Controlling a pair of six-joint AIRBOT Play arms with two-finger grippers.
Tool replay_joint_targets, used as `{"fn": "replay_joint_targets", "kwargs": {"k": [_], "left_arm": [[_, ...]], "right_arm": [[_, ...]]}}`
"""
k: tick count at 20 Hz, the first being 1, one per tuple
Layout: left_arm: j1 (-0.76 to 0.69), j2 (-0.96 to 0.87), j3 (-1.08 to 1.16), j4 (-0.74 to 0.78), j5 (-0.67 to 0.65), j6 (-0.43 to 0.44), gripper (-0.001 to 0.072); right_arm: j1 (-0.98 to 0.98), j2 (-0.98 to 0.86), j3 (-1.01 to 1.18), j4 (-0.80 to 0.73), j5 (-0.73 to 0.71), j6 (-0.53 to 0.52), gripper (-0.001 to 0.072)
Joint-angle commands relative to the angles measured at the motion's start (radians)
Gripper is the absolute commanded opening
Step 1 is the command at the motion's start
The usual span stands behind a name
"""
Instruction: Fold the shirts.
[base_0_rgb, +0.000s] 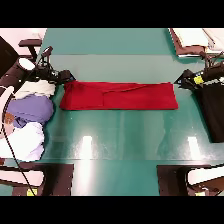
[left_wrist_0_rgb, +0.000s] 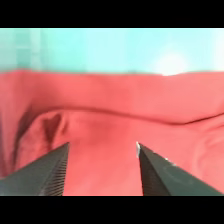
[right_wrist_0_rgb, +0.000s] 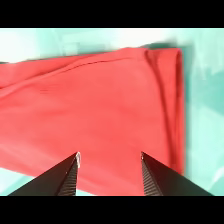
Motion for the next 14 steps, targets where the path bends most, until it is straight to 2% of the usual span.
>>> {"fn": "replay_joint_targets", "kwargs": {"k": [1,2,3,4,6,9,13,14], "left_arm": [[0.0,-0.004,0.047,-0.018,-0.081,0.0,0.0501],[0.0,-0.003,0.056,-0.032,-0.108,-0.001,0.05],[0.0,-0.003,0.057,-0.054,-0.113,-0.001,0.0499],[0.0,-0.005,0.057,-0.075,-0.113,-0.002,0.0482],[-0.021,-0.005,0.057,-0.093,-0.107,0.005,0.0039],[-0.11,-0.005,0.056,-0.092,-0.043,0.006,0.0028],[-0.25,-0.018,0.056,-0.087,0.063,-0.014,0.0027],[-0.28,-0.032,0.056,-0.087,0.074,-0.024,0.0028]], "right_arm": [[-0.059,0.008,-0.036,0.022,0.049,-0.069,0.0462],[-0.09,0.019,-0.073,0.023,0.046,-0.069,0.0469],[-0.126,0.024,-0.113,0.023,0.039,-0.07,0.054],[-0.155,0.02,-0.143,0.024,0.039,-0.073,0.0576],[-0.193,0.0,-0.192,0.026,0.039,-0.076,0.0578],[-0.185,-0.056,-0.207,0.048,0.044,-0.093,0.0578],[-0.114,-0.133,-0.203,0.201,-0.009,-0.122,0.0571],[-0.093,-0.155,-0.203,0.238,-0.015,-0.136,0.0545]]}}
